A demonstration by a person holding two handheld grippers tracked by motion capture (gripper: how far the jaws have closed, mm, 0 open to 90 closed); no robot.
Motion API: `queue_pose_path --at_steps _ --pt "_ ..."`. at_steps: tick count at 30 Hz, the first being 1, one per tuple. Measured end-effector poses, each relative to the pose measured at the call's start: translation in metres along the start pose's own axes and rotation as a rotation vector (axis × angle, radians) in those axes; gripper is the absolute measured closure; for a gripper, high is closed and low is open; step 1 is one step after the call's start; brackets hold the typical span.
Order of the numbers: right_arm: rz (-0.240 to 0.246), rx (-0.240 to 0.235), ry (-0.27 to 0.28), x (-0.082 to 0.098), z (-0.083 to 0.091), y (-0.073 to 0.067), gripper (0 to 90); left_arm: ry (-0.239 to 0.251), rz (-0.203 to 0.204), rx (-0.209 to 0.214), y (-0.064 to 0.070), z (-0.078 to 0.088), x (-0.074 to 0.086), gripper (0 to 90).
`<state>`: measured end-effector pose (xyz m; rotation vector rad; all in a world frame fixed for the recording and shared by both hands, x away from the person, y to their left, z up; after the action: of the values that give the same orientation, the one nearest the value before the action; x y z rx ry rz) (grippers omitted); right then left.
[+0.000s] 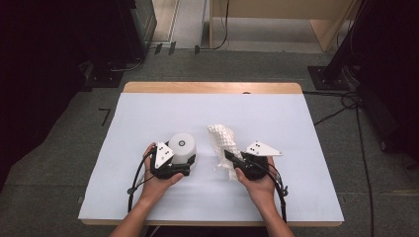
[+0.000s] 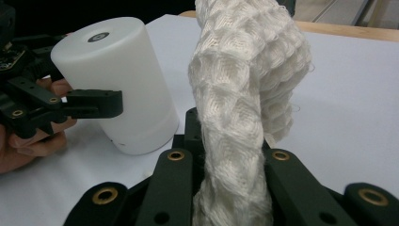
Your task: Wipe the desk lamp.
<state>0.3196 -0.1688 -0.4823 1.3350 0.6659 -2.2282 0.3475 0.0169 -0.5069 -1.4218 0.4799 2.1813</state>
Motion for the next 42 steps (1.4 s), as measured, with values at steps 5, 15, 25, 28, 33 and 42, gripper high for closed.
queue_pose_path --at_steps 5,15,25,28,33,42 --pt "-0.009 0.000 -0.001 0.000 0.000 0.002 79.2 0.010 0.046 -0.143 0.005 0.003 -0.003 4.2" --pt "-0.002 0.030 0.005 -0.001 0.002 0.007 79.1 -0.014 0.080 -0.088 -0.002 -0.001 -0.007 8.8" --pt "-0.033 0.072 0.052 -0.011 0.019 0.025 79.1 0.095 0.138 -0.017 -0.056 0.035 -0.036 8.8" --pt "-0.045 0.087 0.062 -0.013 0.022 0.030 79.2 0.111 0.142 0.034 -0.054 0.038 -0.040 8.8" --pt "-0.039 0.079 0.042 -0.009 0.016 0.024 79.1 0.103 0.128 0.214 -0.026 0.033 -0.039 8.8" --pt "0.064 -0.075 -0.045 0.005 -0.020 -0.046 79.2 0.063 0.095 0.356 0.021 0.023 -0.034 8.9"
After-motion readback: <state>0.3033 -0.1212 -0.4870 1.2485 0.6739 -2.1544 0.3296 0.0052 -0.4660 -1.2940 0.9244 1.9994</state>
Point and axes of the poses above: each handheld gripper's, and its own axes: z roughly backward along the jaws, x roughly out of its underside, y roughly to its right, the point moved 9 cm from there along -z, roughly forward along the jaws, and after that the axes turned 3 degrees about z, right-handed, at the moved point
